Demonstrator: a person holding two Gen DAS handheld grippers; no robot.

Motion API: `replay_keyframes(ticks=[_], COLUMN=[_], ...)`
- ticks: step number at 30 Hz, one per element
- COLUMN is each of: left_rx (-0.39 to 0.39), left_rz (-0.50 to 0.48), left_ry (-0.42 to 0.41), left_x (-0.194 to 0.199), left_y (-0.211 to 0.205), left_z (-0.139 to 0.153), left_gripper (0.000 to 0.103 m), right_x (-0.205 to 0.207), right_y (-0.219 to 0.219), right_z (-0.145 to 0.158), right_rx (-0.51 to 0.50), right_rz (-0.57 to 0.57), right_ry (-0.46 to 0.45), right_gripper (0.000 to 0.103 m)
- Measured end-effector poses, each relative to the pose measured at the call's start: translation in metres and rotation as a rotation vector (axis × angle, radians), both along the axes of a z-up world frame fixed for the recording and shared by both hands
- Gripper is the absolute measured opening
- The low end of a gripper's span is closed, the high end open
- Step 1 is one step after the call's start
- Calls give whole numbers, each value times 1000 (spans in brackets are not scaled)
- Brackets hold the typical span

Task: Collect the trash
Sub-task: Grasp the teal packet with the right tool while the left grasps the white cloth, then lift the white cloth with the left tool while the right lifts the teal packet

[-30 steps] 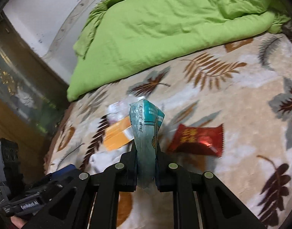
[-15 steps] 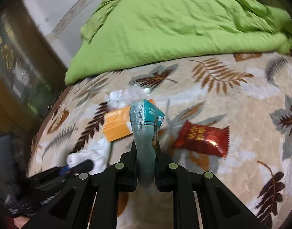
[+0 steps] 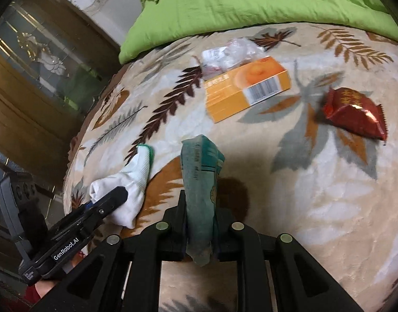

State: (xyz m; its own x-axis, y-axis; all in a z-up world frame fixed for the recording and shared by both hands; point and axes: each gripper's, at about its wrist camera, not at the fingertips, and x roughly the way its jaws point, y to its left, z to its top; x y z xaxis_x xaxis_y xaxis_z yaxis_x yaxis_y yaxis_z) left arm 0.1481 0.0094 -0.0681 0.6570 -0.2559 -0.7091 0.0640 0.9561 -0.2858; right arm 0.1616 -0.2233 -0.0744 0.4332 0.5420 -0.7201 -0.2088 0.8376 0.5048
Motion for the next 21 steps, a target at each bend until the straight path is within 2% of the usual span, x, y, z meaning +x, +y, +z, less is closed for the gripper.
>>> replay_keyframes(ticks=[3,5,8,9,11,14,21], left_rx=[21,16,55,62,83,92,224], left_rz=[-11,-19,-29,-29,-13,3,89], left_ry=[-25,-38,-78,-93,-124,-154,-225], left_x=[-1,-1,-7,-9,-15,-21,-36], left_y=[-6,-8,-13,-14,-12,-8,-1], left_z=[-1,-1,2,4,10,18,34], left_gripper=[45,35,28,27,27,27,27], right_x=[-2,-6,-12,-14,-20,-31,-50], right_y=[-8,-13,-11,-9,-4,8,32], right_z=[-3,-4,-1,2,9,25,41], right_rx=[-11,1,0,-3,-22,-118,-277], right_rz=[-38,-54,-32,-26,-24,-41,-67], right_ry=[10,18,1,-17,-61,-166,-315], right_gripper=[25,25,23,17,14,14,14])
